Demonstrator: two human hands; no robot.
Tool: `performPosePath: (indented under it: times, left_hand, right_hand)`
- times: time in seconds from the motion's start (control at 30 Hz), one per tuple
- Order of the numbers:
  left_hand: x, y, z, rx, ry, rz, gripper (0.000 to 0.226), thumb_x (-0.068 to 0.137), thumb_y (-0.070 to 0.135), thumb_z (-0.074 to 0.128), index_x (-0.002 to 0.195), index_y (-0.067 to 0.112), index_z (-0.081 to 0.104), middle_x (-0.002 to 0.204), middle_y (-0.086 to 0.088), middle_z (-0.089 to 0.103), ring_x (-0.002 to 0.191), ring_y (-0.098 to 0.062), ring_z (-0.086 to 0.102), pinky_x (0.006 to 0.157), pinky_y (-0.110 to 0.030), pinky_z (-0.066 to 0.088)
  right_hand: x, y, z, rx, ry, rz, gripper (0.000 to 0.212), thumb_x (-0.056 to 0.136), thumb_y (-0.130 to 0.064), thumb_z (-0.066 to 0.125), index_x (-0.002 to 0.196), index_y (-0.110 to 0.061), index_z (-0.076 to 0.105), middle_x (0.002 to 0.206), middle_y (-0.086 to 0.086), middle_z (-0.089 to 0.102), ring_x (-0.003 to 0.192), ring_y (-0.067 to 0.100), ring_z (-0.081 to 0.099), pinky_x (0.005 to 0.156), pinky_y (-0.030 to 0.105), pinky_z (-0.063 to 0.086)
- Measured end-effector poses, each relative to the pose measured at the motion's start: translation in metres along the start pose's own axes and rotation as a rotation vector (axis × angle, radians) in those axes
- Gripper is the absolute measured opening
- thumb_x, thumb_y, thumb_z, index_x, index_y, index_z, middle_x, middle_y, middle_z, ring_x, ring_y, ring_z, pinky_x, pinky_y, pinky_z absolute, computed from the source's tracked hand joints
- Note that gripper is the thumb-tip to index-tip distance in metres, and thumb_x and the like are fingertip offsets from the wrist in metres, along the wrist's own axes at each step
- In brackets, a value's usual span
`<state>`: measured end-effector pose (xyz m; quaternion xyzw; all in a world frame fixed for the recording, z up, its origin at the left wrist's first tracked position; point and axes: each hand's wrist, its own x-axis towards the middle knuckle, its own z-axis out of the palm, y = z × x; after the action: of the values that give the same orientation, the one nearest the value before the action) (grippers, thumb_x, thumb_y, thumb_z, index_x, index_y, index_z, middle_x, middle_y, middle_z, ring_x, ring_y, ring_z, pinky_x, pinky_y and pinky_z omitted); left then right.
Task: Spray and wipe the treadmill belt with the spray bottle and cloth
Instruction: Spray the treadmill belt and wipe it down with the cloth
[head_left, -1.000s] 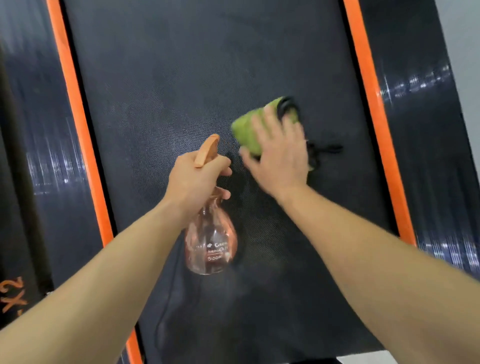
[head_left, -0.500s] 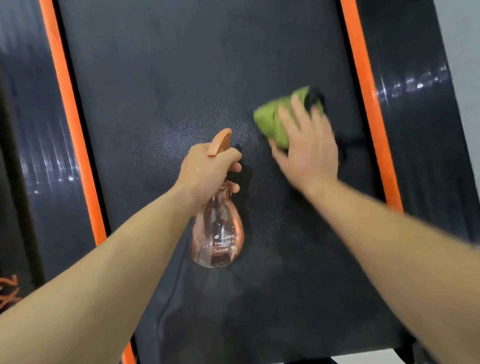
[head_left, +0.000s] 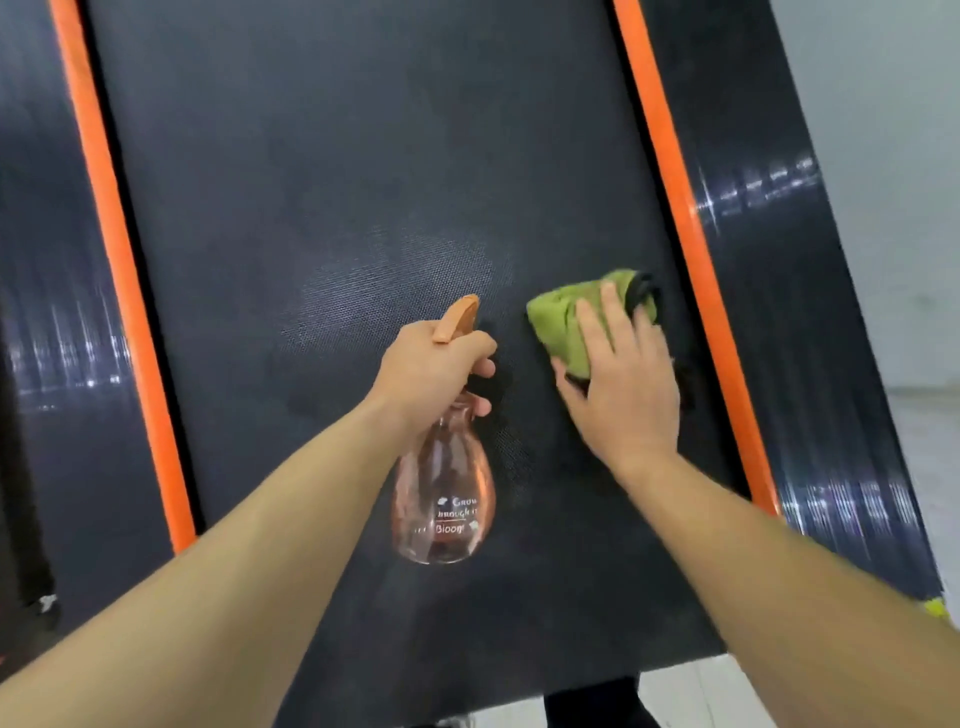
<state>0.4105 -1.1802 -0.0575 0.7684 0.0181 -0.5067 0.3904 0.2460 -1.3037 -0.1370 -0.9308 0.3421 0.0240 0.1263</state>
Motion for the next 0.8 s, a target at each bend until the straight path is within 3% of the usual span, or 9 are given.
performPosePath:
  times: [0.07, 0.17, 0.27, 0.33, 0.53, 0.67, 0.8]
  left_hand:
    - [-0.009, -0.001, 0.001, 0.000, -0.029, -0.004, 0.010, 0.091, 0.020, 0.069, 0.089, 0.011, 0.065, 0.107, -0.022, 0.077, 0.054, -0.029, 0.065, 0.056, -0.030, 0.048]
    - [-0.016, -0.013, 0.005, 0.009, -0.061, 0.000, 0.008, 0.092, 0.018, 0.069, 0.088, 0.011, 0.065, 0.106, -0.023, 0.077, 0.055, -0.028, 0.062, 0.050, -0.028, 0.049]
    - [-0.018, -0.030, 0.012, 0.039, -0.085, 0.021, 0.009, 0.091, 0.019, 0.069, 0.088, 0.012, 0.066, 0.098, -0.018, 0.077, 0.051, -0.028, 0.063, 0.054, -0.030, 0.049]
    - [-0.024, -0.042, 0.016, 0.059, -0.081, 0.017, 0.011, 0.091, 0.019, 0.069, 0.084, 0.011, 0.064, 0.094, -0.016, 0.076, 0.050, -0.027, 0.063, 0.054, -0.029, 0.049]
    - [-0.055, -0.068, 0.036, 0.151, -0.183, -0.032, 0.012, 0.091, 0.014, 0.067, 0.081, 0.010, 0.063, 0.092, -0.015, 0.072, 0.058, -0.029, 0.061, 0.048, -0.027, 0.049]
    - [-0.064, -0.083, 0.061, 0.244, -0.249, -0.026, 0.014, 0.088, 0.015, 0.069, 0.080, 0.005, 0.070, 0.098, -0.022, 0.075, 0.053, -0.028, 0.064, 0.059, -0.034, 0.053]
    - [-0.068, -0.092, 0.090, 0.379, -0.264, 0.004, 0.024, 0.083, 0.022, 0.071, 0.089, -0.001, 0.074, 0.089, -0.013, 0.072, 0.050, -0.024, 0.069, 0.063, -0.035, 0.058]
  right_hand:
    - [-0.073, 0.003, 0.003, -0.004, -0.072, -0.040, 0.069, 0.091, -0.047, 0.063, 0.151, -0.019, 0.044, 0.165, 0.007, 0.032, 0.140, 0.043, 0.038, 0.114, 0.055, 0.037]
    - [-0.032, 0.024, -0.001, 0.004, -0.153, -0.199, 0.065, 0.094, -0.050, 0.057, 0.150, -0.019, 0.045, 0.165, 0.008, 0.031, 0.139, 0.044, 0.041, 0.112, 0.054, 0.039]
    - [0.049, 0.021, -0.011, -0.004, -0.111, -0.057, 0.067, 0.100, -0.052, 0.051, 0.156, -0.021, 0.033, 0.170, 0.004, 0.017, 0.148, 0.039, 0.028, 0.121, 0.050, 0.028]
    - [0.050, 0.016, -0.007, -0.003, -0.062, 0.058, 0.067, 0.100, -0.053, 0.049, 0.156, -0.020, 0.031, 0.170, 0.003, 0.016, 0.149, 0.037, 0.028, 0.122, 0.048, 0.028]
    - [-0.141, 0.002, 0.013, -0.029, -0.044, 0.151, 0.070, 0.092, -0.046, 0.064, 0.152, -0.018, 0.041, 0.166, 0.005, 0.029, 0.141, 0.040, 0.040, 0.114, 0.051, 0.039]
    - [-0.218, -0.005, 0.025, -0.012, -0.098, 0.136, 0.079, 0.084, -0.040, 0.079, 0.151, -0.018, 0.043, 0.164, 0.006, 0.033, 0.140, 0.042, 0.042, 0.113, 0.053, 0.041]
    - [-0.266, -0.010, 0.031, 0.003, -0.116, 0.164, 0.091, 0.075, -0.038, 0.086, 0.151, -0.022, 0.041, 0.164, 0.003, 0.034, 0.141, 0.039, 0.043, 0.112, 0.053, 0.040]
